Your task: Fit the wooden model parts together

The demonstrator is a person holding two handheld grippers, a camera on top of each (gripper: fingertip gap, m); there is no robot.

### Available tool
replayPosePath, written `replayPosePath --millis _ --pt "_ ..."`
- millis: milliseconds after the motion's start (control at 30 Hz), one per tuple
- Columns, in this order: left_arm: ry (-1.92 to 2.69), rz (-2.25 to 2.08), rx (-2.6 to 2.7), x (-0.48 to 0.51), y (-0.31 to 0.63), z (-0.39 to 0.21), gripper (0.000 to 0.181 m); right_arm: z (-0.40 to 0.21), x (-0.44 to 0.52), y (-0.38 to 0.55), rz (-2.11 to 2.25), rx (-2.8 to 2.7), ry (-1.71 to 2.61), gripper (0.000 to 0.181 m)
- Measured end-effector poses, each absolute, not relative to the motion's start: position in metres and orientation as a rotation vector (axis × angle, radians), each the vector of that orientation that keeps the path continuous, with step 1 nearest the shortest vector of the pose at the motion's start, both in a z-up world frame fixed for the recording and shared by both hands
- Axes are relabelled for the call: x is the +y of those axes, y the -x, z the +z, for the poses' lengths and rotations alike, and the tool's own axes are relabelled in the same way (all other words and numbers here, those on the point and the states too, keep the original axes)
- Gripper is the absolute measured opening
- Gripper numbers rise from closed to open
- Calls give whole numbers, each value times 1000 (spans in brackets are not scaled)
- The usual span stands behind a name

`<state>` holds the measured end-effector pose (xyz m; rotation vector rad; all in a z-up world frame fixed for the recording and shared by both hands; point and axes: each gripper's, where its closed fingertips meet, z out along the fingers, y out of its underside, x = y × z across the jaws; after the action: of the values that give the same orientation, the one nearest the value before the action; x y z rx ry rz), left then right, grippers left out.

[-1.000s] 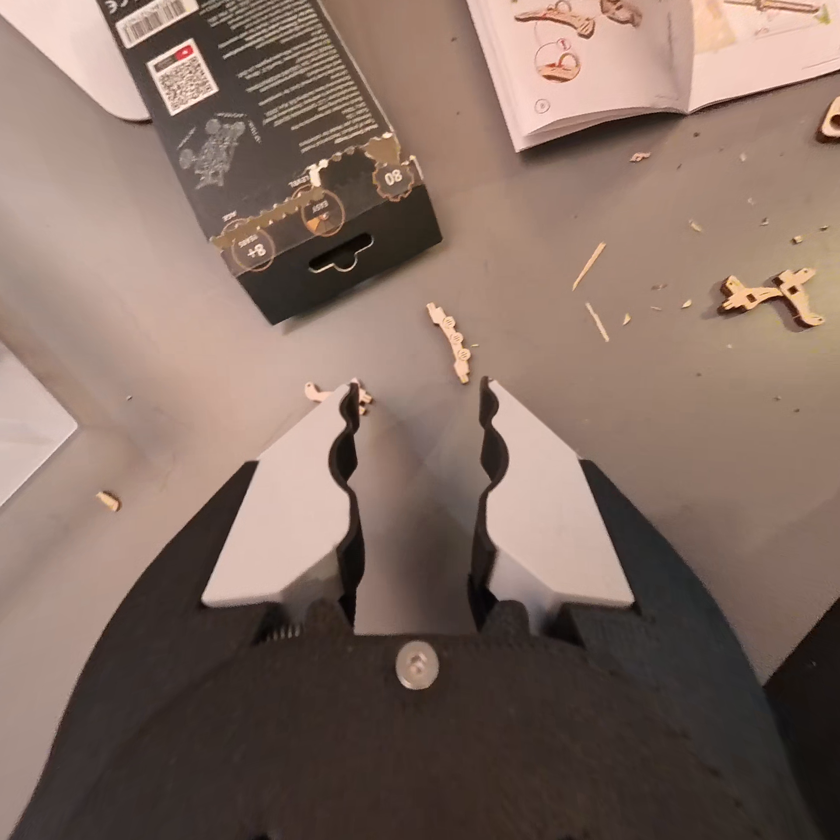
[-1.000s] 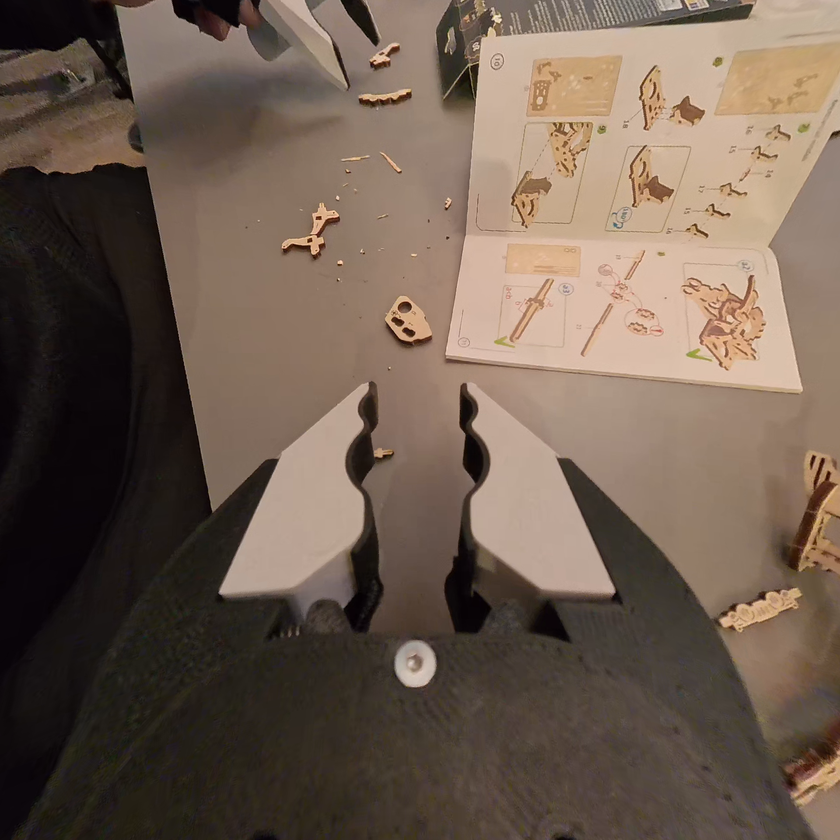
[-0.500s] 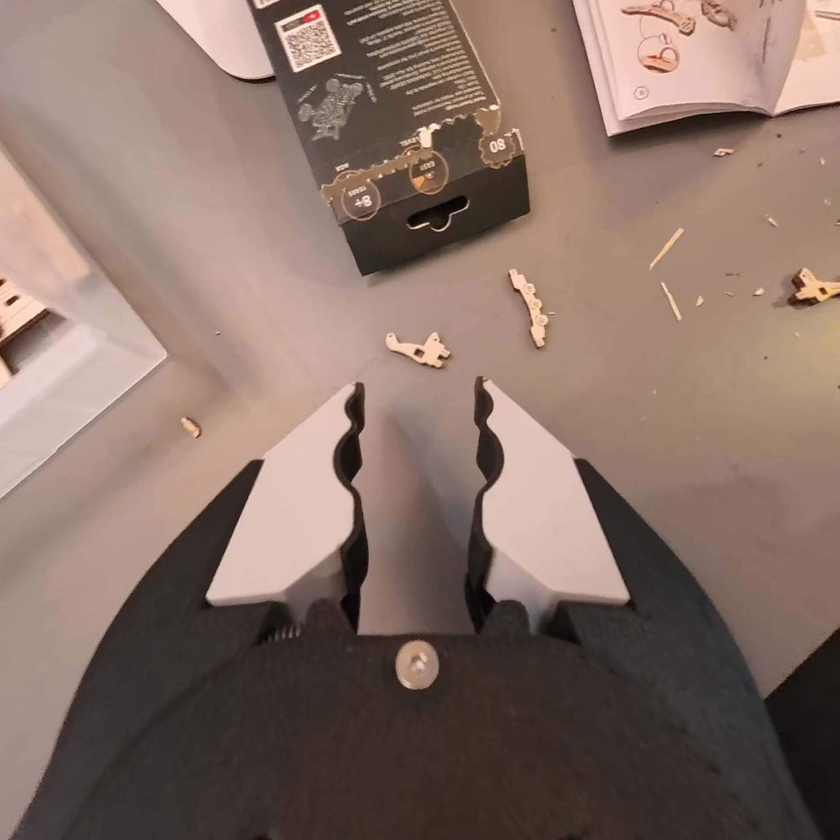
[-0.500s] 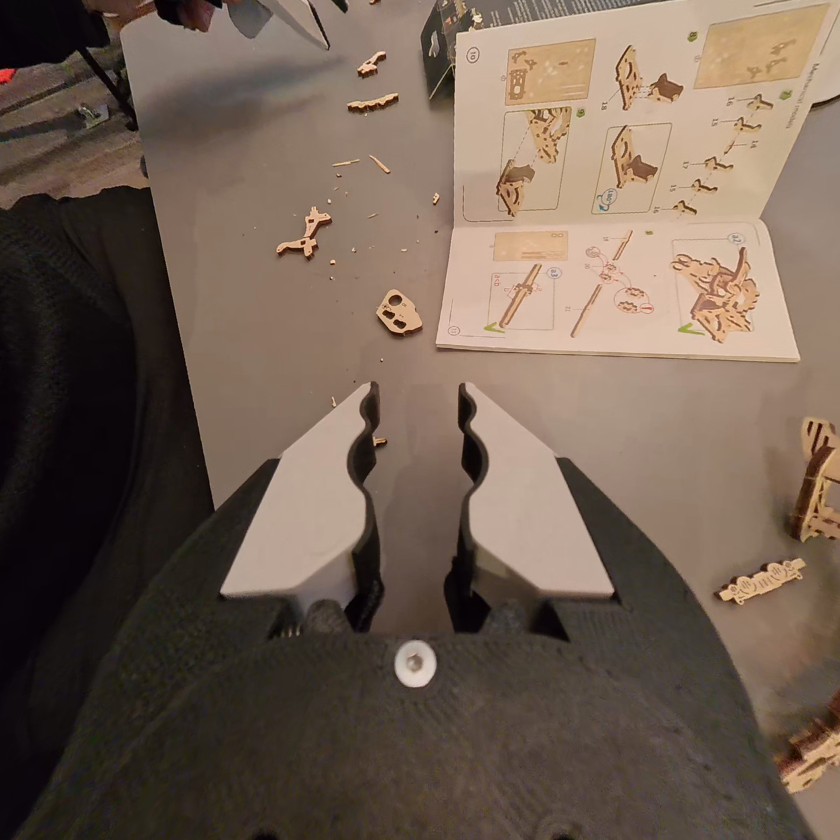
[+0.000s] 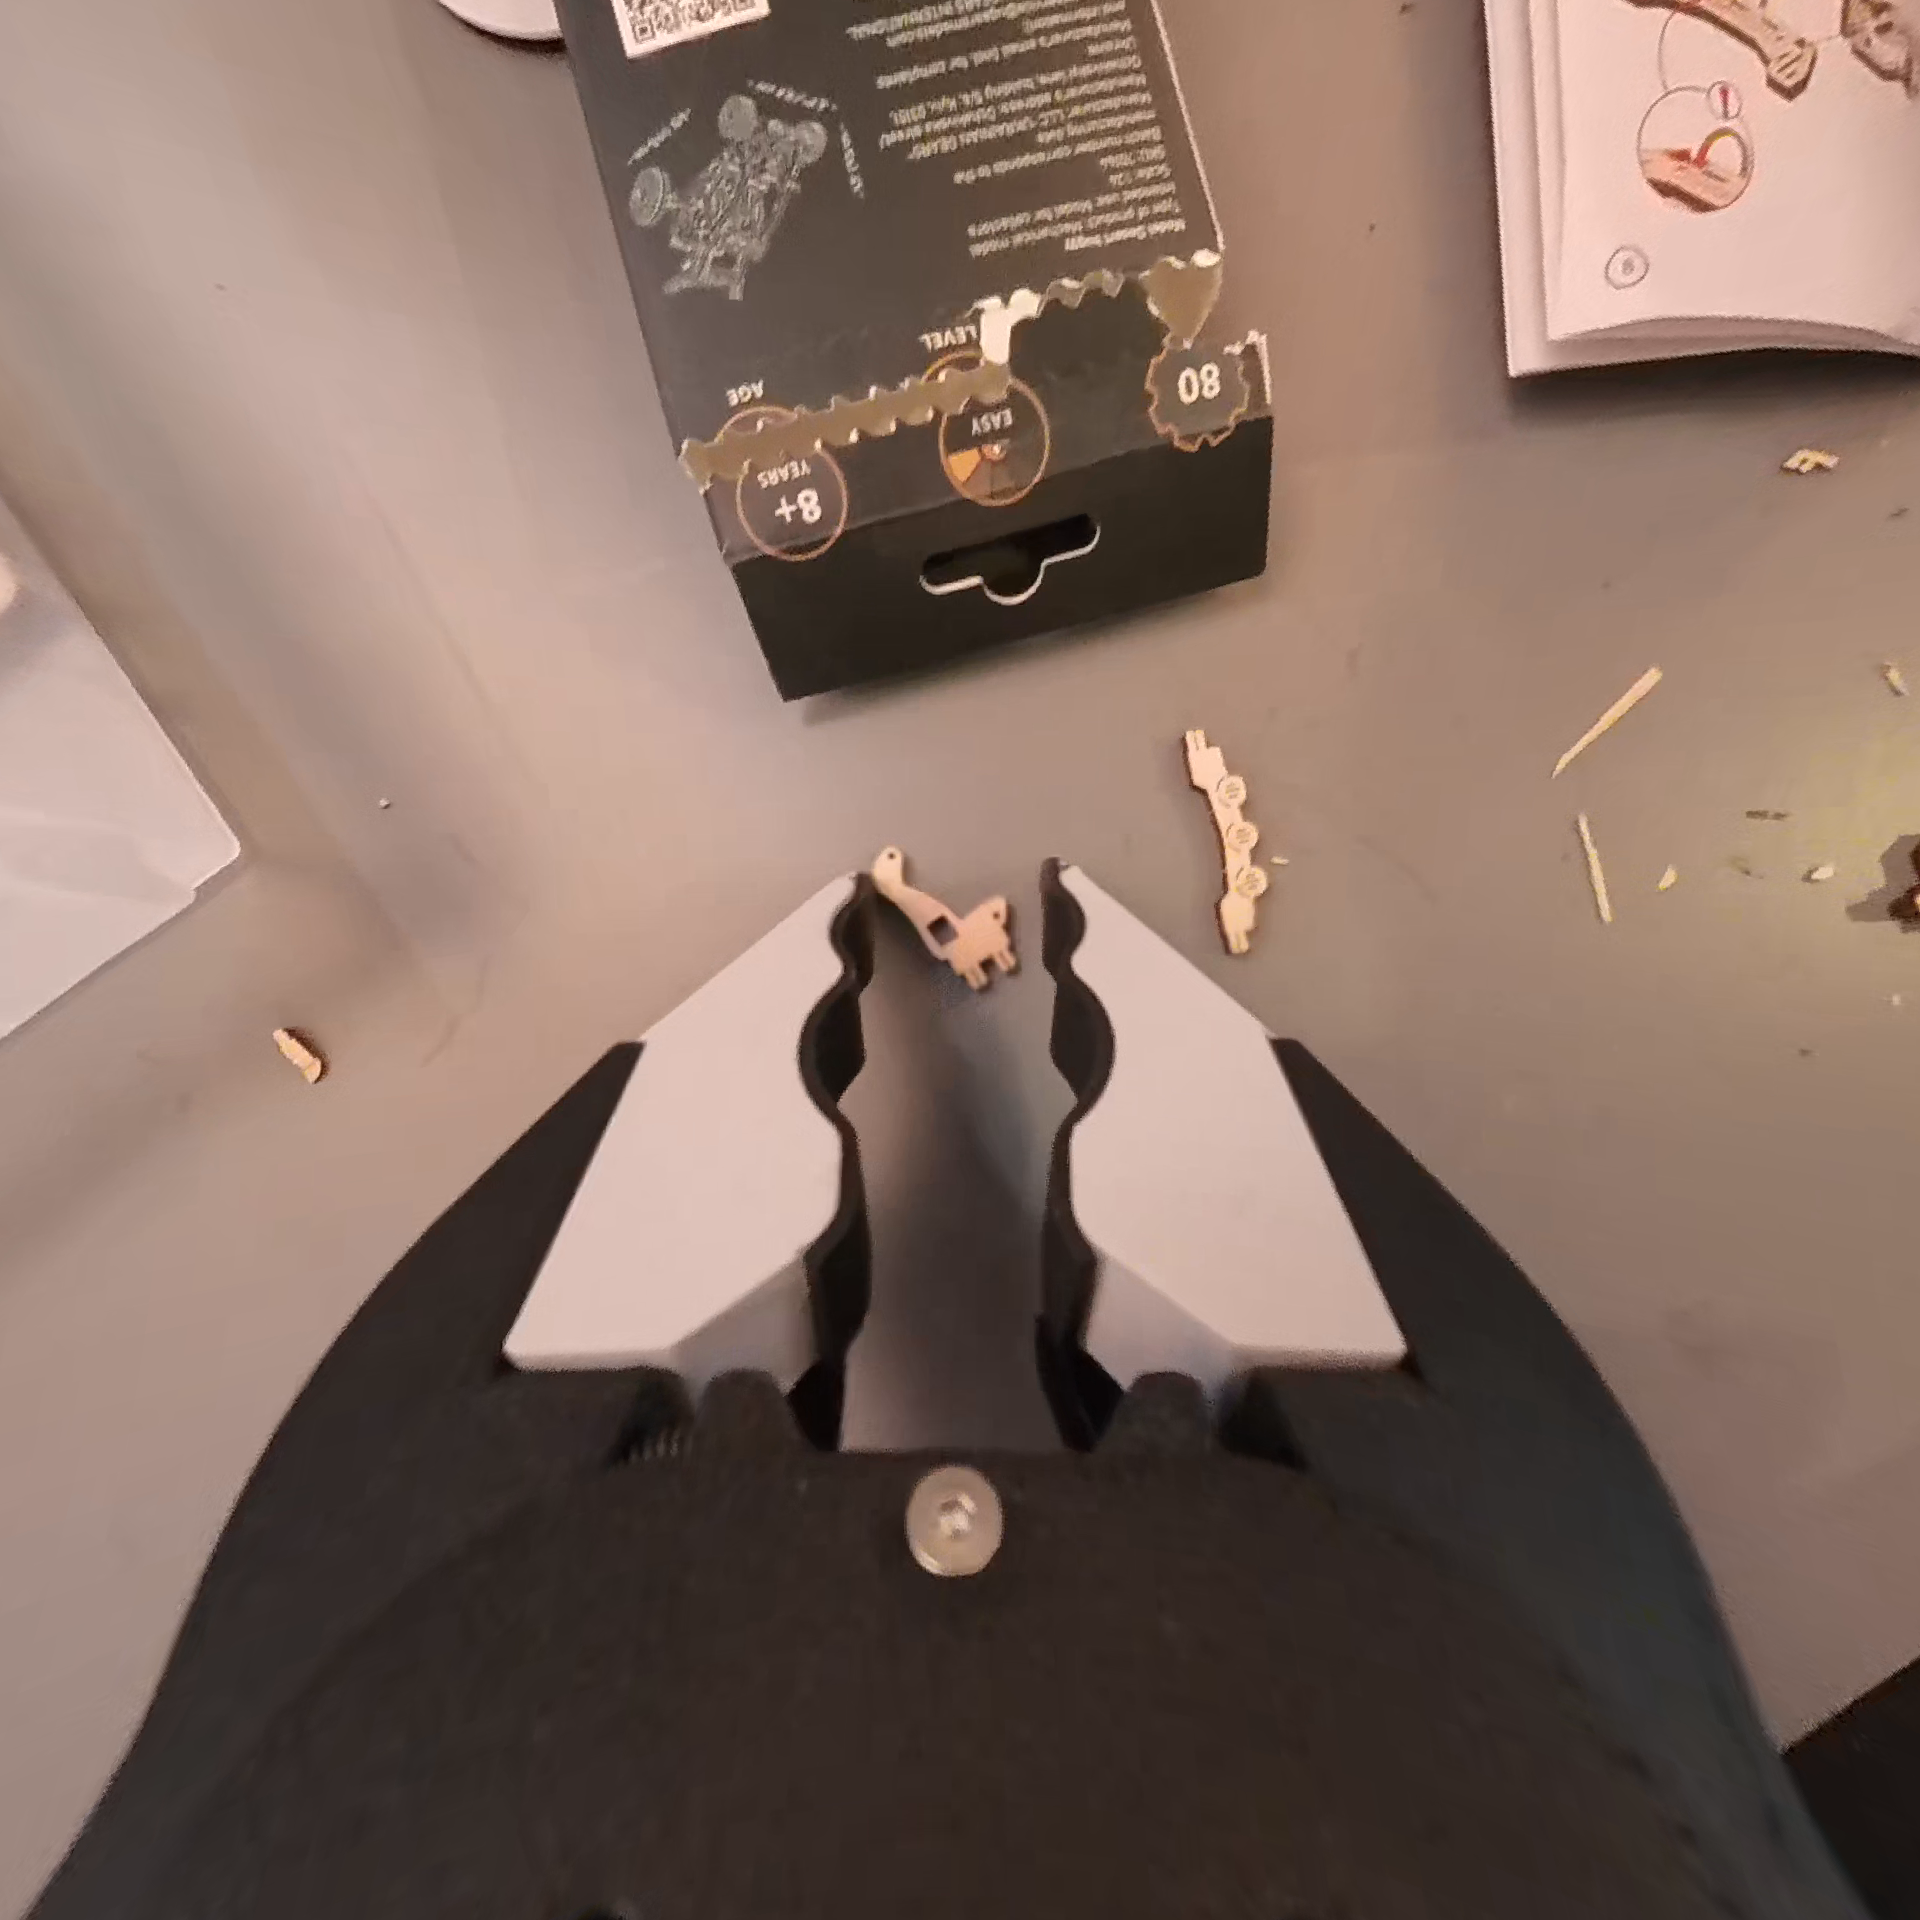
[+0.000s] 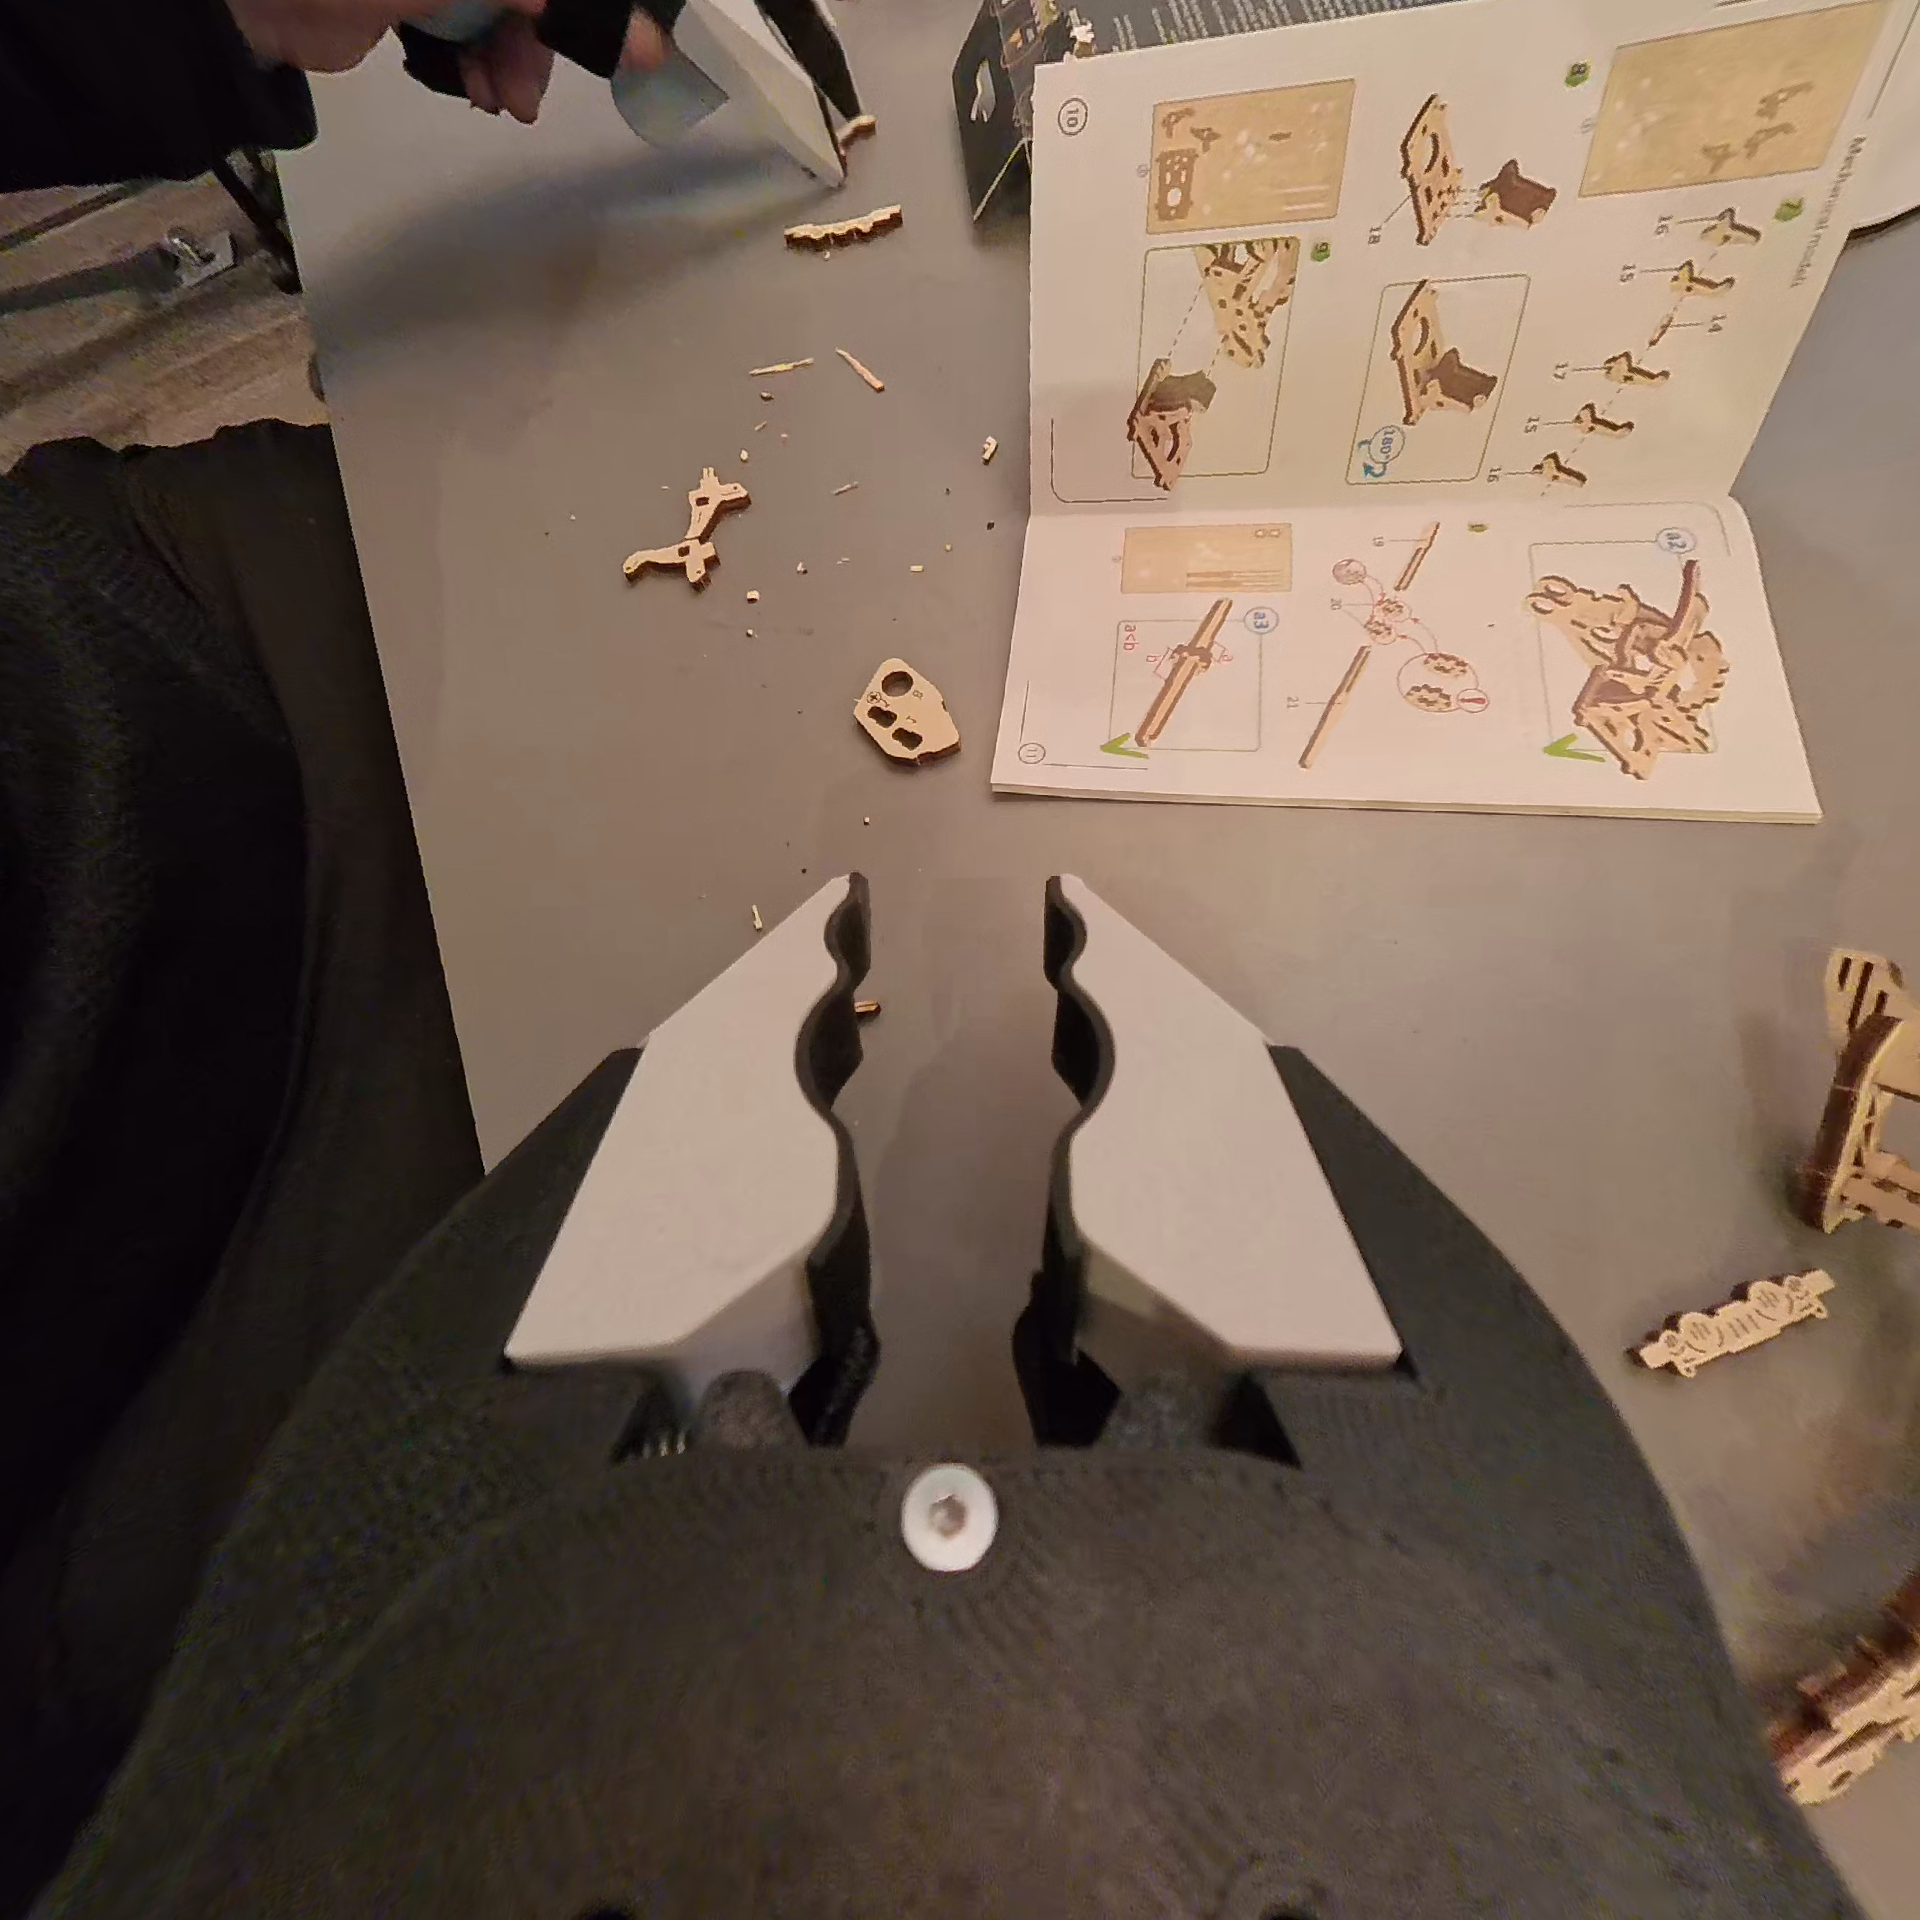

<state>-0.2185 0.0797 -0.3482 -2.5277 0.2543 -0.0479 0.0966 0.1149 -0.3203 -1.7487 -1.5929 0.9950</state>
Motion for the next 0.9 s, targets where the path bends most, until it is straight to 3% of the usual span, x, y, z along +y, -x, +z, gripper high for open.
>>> replayPosePath --millis 133,633,900 --pt "2522 -63 258 85 216 -348 4 -318 115 -97 1011 -1582 1743 30" --pt "2405 -273 209 81 195 -330 3 -314 114 -97 1031 -1578 1722 30" --pt "2419 -345 485 52 122 -326 3 -315 113 -97 1026 -1583 1720 29"
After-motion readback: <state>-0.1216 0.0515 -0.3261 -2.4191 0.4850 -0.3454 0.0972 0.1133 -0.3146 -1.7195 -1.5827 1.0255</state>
